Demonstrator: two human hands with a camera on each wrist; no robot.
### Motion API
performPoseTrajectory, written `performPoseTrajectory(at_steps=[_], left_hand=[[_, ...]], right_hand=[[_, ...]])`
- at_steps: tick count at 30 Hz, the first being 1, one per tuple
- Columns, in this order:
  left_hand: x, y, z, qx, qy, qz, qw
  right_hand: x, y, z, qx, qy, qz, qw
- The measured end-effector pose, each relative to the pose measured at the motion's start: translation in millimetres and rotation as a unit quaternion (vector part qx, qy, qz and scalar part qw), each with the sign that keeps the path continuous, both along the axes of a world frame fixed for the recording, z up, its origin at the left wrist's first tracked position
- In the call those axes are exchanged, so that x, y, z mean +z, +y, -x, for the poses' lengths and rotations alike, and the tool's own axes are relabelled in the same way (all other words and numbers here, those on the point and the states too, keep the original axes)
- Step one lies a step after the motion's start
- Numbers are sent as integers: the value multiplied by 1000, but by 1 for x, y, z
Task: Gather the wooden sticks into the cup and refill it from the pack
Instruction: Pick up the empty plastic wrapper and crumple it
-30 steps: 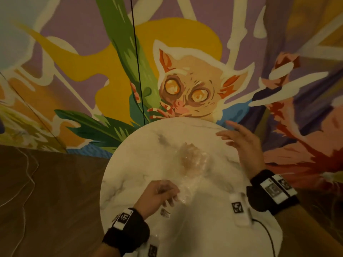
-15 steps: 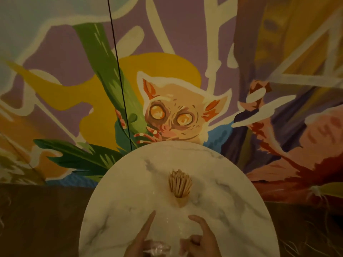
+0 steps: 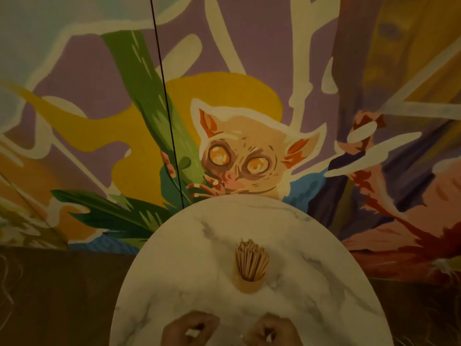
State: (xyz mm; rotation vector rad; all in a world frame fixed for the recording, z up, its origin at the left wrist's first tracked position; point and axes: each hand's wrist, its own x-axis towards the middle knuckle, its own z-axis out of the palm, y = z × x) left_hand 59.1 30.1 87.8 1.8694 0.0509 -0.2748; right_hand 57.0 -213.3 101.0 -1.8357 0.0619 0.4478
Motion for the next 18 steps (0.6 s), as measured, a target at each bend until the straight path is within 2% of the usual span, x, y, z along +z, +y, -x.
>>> performPoseTrajectory(at_steps=[2, 3, 4, 5, 6, 7, 9, 11, 13, 16, 18], left_hand=[[2, -18, -7, 77, -58, 26, 995], [1, -23, -12, 62, -46, 36, 996], [13, -31, -19, 104, -42, 66, 991], [10, -32, -28, 107, -25, 104, 989], [16, -35, -34, 105, 6, 128, 986], [14, -37, -40, 88, 1, 136, 987], [18, -45, -49, 109, -24, 120, 986], [18, -50, -57, 149, -35, 121, 981], [19, -51, -64, 174, -38, 121, 977], [18, -53, -64, 167, -15, 98, 981], [14, -53, -55, 156, 37, 103, 982]], right_hand=[[1, 6, -10, -74, -60, 28, 995], [7, 10, -14, -75, -68, 18, 995], [13, 15, -20, -76, -77, -6, 994], [17, 20, -28, -81, -76, -34, 993], [23, 24, -34, -96, -68, -54, 992], [27, 27, -39, -107, -64, -78, 989], [32, 32, -43, -113, -9, -127, 985], [27, 37, -39, -72, 75, -174, 979], [26, 39, -31, -33, 130, -169, 977], [24, 34, -28, -18, 144, -128, 981], [18, 29, -33, -54, 127, -122, 983]])
